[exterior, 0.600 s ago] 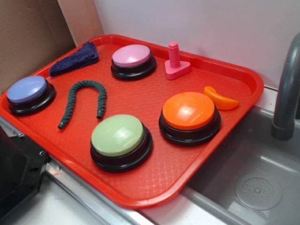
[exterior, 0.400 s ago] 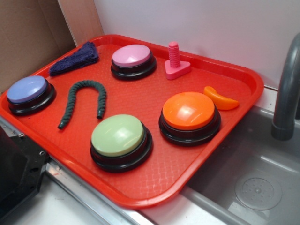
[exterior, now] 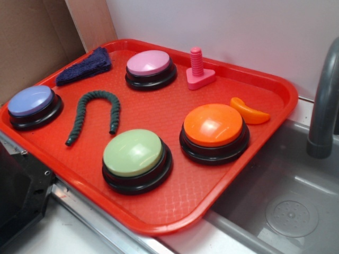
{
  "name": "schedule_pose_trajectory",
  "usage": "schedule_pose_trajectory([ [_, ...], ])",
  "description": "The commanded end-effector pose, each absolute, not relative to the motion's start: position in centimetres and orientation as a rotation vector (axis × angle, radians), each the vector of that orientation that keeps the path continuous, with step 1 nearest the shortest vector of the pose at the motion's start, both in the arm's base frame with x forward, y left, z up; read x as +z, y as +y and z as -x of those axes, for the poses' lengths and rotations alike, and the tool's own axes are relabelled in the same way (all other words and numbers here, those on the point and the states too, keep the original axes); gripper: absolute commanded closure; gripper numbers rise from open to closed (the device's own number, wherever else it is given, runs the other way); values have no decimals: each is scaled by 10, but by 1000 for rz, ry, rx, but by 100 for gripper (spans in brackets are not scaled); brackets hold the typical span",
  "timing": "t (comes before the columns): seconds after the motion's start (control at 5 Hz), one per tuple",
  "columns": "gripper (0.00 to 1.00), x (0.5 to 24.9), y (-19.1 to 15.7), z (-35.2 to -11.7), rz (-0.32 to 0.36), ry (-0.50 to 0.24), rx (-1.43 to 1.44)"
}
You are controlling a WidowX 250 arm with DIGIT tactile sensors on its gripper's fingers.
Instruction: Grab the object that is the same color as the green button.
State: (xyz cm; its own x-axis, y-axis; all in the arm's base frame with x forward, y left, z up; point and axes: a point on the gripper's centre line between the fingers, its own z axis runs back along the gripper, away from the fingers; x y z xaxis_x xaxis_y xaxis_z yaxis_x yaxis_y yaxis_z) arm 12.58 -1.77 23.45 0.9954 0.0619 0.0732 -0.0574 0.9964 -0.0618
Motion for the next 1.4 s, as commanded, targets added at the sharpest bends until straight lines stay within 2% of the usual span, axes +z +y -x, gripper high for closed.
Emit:
schedule_pose_trajectory([
  [0.0, 0, 217, -2, -154, 147, -51, 291],
  [0.4, 0, 163, 6, -180, 149, -17, 536],
  [0.8, 0, 98, 14, -223, 30, 122, 481],
  [1.0, 0, 75, 19, -232, 33, 170, 478],
  [1.2, 0, 62, 24, -223, 23, 183, 493],
])
